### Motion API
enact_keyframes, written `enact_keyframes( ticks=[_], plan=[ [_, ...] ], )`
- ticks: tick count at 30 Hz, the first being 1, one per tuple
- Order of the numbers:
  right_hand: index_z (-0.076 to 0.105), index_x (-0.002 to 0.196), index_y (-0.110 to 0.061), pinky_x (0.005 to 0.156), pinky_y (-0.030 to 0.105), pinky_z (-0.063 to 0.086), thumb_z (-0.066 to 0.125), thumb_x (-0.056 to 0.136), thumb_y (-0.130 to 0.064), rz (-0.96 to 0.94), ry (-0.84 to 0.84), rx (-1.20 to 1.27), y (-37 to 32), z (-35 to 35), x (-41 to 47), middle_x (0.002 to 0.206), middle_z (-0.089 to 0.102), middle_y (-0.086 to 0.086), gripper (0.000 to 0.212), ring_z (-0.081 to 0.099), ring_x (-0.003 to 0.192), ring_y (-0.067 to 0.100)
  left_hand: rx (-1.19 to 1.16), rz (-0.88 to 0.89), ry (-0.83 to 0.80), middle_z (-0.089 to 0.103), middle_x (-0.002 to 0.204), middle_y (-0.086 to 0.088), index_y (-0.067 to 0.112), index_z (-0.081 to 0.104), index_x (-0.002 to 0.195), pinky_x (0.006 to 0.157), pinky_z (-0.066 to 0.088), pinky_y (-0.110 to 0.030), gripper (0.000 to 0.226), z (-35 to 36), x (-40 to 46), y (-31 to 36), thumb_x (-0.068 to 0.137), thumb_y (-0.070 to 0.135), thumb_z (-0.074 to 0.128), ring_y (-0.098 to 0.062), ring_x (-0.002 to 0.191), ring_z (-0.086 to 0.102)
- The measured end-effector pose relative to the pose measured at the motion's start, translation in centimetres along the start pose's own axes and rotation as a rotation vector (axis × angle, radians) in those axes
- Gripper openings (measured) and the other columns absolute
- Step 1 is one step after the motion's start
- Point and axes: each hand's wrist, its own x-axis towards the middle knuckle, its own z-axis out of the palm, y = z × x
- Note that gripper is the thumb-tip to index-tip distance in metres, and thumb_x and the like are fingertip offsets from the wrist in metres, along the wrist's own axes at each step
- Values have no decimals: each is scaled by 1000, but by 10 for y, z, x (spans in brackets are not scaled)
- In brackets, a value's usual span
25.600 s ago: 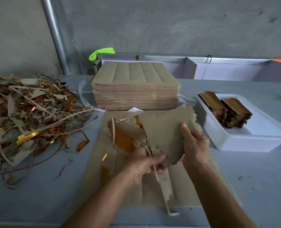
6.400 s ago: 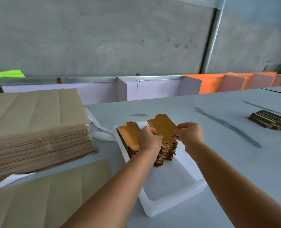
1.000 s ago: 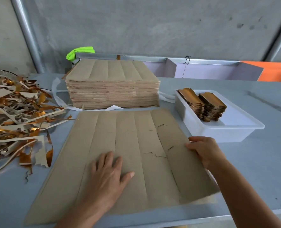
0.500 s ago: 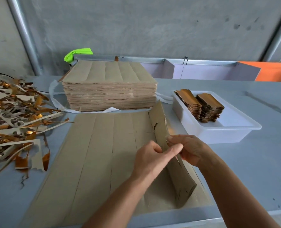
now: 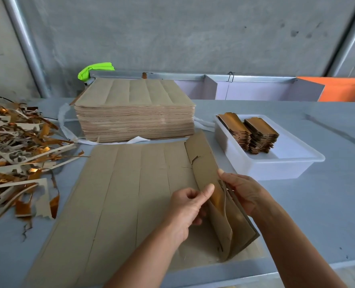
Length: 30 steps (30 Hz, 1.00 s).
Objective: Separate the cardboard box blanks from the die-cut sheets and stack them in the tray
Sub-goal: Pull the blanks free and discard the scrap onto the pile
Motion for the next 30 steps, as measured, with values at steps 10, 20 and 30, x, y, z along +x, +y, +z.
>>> enact_keyframes(
  ticks=[10,20,30],
  plan=[
    [65,111,-9,99,50,46,57,89,-41,-90,160,-237,8,-5,-7,111,65,9,39,60,106,31,-38,-36,60,57,64,-2,12,59,76,42,41,-21,28,-10,2,-10,92,34,58,-12,51,54],
    [62,122,-8,80,26,44,57,94,-26,-406,364,-745,6,-2,-1,122,63,6,33,57,102,16,343,83,165,59,66,-6,14,58,67,43,41,-19,27,-17,12,-6,94,16,56,-15,54,54],
    [61,77,-20,62,25,57,59,90,-36,-423,290,-967,1,7,-43,68,67,-1,21,66,59,13,399,257,222,58,58,-3,7,61,66,59,54,-34,26,-7,8,-4,88,20,60,-16,57,57]
  ],
)
